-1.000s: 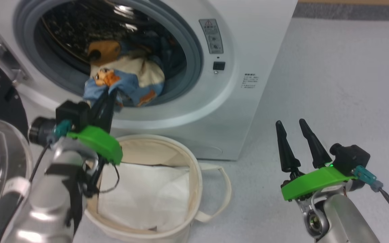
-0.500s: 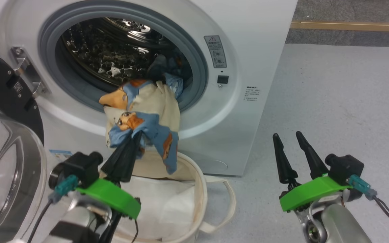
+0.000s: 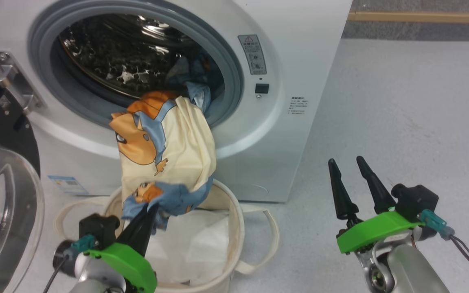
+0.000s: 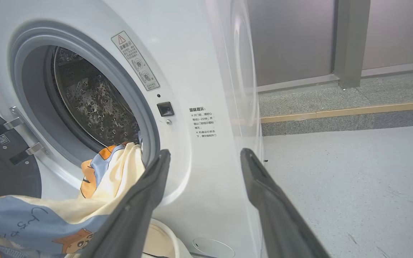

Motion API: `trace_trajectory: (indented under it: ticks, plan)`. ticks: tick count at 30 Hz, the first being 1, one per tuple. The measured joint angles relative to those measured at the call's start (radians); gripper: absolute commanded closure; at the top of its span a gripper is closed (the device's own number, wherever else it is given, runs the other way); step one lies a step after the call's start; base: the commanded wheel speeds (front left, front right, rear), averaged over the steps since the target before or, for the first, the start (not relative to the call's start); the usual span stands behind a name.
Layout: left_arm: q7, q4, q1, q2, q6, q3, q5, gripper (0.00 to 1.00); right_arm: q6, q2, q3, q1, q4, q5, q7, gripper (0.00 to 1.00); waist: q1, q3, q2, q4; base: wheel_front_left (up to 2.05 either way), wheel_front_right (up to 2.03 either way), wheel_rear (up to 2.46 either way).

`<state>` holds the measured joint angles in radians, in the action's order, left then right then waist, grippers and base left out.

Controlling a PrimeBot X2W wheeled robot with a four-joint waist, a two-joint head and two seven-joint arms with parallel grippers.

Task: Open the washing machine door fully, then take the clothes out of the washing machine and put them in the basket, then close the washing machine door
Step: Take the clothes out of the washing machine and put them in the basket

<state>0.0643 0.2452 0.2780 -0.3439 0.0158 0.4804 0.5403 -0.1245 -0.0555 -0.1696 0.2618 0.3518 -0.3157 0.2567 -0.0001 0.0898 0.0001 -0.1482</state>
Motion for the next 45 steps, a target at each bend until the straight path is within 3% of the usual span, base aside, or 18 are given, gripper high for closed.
trace_trajectory:
  ticks: [12, 19, 26, 37, 38, 39, 40, 41, 45]
  plan:
    - [0.089, 0.575, 0.185, 0.11, -0.121, 0.022, 0.058, 1.0, 0.0, 0.0, 0.027, 0.035, -0.044, 0.018, 0.0, 0.0, 0.0, 0.105, 0.0, -0.034, 0.0, 0.0, 0.0]
    - [0.118, 0.814, 0.295, 0.145, -0.14, 0.026, 0.109, 1.0, 0.0, 0.0, 0.044, 0.065, -0.08, 0.033, 0.0, 0.0, 0.0, 0.182, 0.0, -0.056, 0.0, 0.0, 0.0]
    - [0.112, 0.921, 0.348, 0.151, -0.141, 0.041, 0.16, 1.0, 0.0, 0.0, 0.051, 0.085, -0.105, 0.033, 0.0, 0.0, 0.0, 0.24, 0.0, -0.082, 0.0, 0.0, 0.0]
    - [0.098, 0.964, 0.412, 0.146, -0.141, 0.096, 0.234, 1.0, 0.0, 0.0, 0.067, 0.108, -0.138, 0.033, 0.0, 0.0, 0.0, 0.324, -0.0001, -0.114, 0.0, 0.0, 0.0]
    - [0.098, 0.968, 0.412, 0.146, -0.141, 0.101, 0.239, 0.93, 0.0, 0.0, 0.068, 0.108, -0.138, 0.033, 0.0, 0.0, 0.0001, 0.325, 0.0, -0.115, 0.0, 0.0, 0.0]
    - [0.103, 0.975, 0.412, 0.145, -0.141, 0.105, 0.243, 0.78, 0.0, 0.0, 0.068, 0.108, -0.138, 0.032, 0.0, 0.0, 0.0001, 0.324, 0.0, -0.115, 0.0, 0.0, 0.0]
    - [0.107, 0.981, 0.412, 0.145, -0.141, 0.105, 0.253, 0.35, 0.0, 0.0, 0.068, 0.108, -0.138, 0.032, 0.0, 0.0, 0.0001, 0.32, 0.0, -0.115, 0.0, 0.0, 0.0]
    - [0.109, 0.985, 0.412, 0.144, -0.141, 0.106, 0.261, 0.04, 0.0, 0.0, 0.068, 0.108, -0.138, 0.032, 0.0, 0.0, 0.0, 0.316, 0.0, -0.114, 0.0, 0.0, 0.0]
    - [0.119, 0.992, 0.409, 0.143, -0.141, 0.121, 0.275, 0.0, 0.0, 0.0, 0.066, 0.108, -0.13, 0.032, 0.0, 0.0, 0.0, 0.294, 0.0, -0.108, 0.0, 0.0, 0.0]
